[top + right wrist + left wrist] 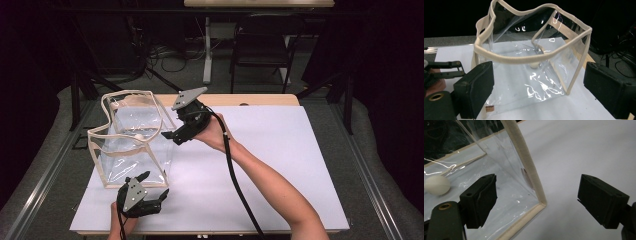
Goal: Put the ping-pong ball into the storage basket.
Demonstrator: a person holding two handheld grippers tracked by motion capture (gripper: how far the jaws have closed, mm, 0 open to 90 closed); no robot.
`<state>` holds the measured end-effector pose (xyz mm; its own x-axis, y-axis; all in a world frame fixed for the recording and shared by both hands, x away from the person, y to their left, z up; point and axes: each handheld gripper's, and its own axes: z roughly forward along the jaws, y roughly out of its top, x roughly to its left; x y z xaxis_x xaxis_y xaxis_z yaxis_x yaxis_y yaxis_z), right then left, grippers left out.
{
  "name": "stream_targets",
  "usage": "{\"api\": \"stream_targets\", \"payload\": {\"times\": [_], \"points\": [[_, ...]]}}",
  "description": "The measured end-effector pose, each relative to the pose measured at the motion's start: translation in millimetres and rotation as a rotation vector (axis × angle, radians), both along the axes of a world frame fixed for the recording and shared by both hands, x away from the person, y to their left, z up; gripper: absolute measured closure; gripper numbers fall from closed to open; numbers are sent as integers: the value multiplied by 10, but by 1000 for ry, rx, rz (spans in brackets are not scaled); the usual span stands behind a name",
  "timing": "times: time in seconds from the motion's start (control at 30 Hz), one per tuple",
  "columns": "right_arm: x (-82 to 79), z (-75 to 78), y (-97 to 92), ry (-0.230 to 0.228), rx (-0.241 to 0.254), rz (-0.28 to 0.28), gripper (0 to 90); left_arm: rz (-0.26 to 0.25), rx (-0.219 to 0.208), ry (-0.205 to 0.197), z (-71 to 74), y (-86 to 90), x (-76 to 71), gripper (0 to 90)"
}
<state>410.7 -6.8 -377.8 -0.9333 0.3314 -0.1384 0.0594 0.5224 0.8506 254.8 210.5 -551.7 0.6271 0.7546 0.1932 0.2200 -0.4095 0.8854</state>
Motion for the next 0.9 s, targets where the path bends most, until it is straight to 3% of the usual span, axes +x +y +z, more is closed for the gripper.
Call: {"api": "stream_targets", "payload": {"times": [0.9], "points": [[-88, -361, -453, 32, -26, -67, 46, -9, 0, 1, -9, 6, -3, 159]]}}
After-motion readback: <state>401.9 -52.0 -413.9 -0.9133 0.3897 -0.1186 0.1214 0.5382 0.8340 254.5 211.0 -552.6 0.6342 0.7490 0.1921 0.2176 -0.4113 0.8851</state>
